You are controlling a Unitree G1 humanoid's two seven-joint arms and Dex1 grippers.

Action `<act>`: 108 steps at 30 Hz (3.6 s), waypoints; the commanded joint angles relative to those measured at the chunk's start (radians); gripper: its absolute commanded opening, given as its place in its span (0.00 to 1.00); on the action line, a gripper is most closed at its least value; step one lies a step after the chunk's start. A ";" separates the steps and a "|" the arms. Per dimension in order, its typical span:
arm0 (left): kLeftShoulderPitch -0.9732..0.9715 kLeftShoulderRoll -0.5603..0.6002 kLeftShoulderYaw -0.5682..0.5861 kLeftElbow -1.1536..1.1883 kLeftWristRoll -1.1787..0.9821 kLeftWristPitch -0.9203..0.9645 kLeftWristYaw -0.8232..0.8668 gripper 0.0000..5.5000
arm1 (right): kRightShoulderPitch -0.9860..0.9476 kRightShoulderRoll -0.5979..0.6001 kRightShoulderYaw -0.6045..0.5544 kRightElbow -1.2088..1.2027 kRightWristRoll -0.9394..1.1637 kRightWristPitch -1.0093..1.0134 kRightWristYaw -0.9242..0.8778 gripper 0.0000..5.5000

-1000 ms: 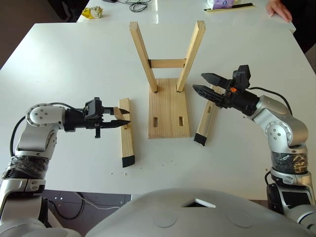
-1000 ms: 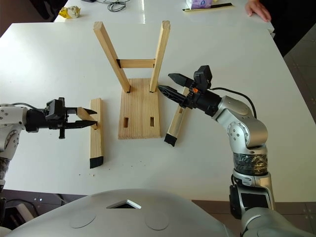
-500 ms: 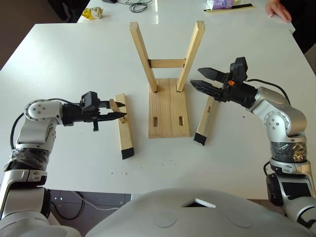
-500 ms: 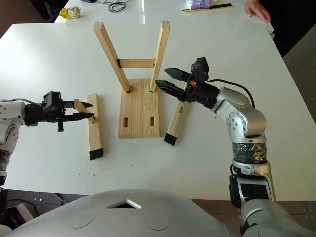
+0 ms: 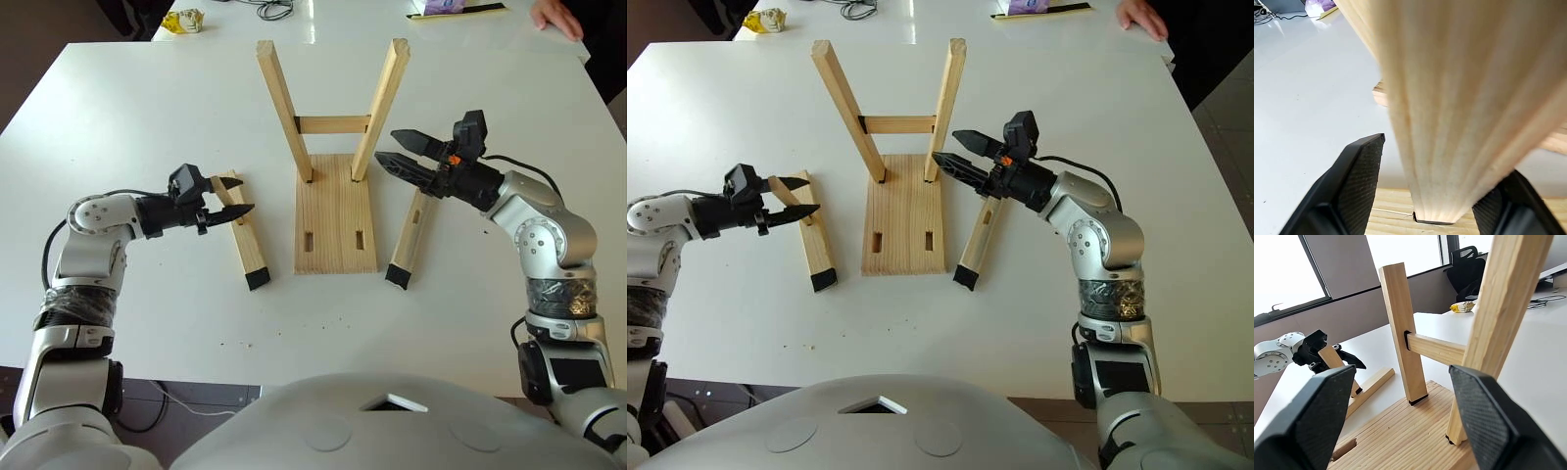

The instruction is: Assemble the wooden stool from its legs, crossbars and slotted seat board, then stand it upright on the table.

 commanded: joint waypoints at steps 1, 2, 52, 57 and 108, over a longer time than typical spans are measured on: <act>0.025 0.029 0.035 -0.032 -0.013 0.034 -0.021 0.48 | 0.029 0.014 -0.007 -0.024 -0.002 -0.018 -0.023 0.64; 0.035 0.037 0.042 -0.047 -0.020 0.044 -0.032 0.48 | 0.038 0.017 -0.006 -0.029 -0.004 -0.021 -0.029 0.64; 0.201 -0.564 0.248 -0.804 -0.056 0.314 1.081 0.48 | 0.112 0.139 0.030 -0.069 0.002 -0.050 -0.142 0.64; 0.266 -0.548 0.150 -0.652 0.015 0.328 1.013 0.48 | 0.106 0.150 0.026 -0.084 0.020 -0.038 -0.158 0.64; 0.556 -0.779 -0.059 -1.116 -0.273 0.853 1.925 0.53 | 0.043 0.016 -0.048 -0.050 0.080 0.067 -0.152 0.64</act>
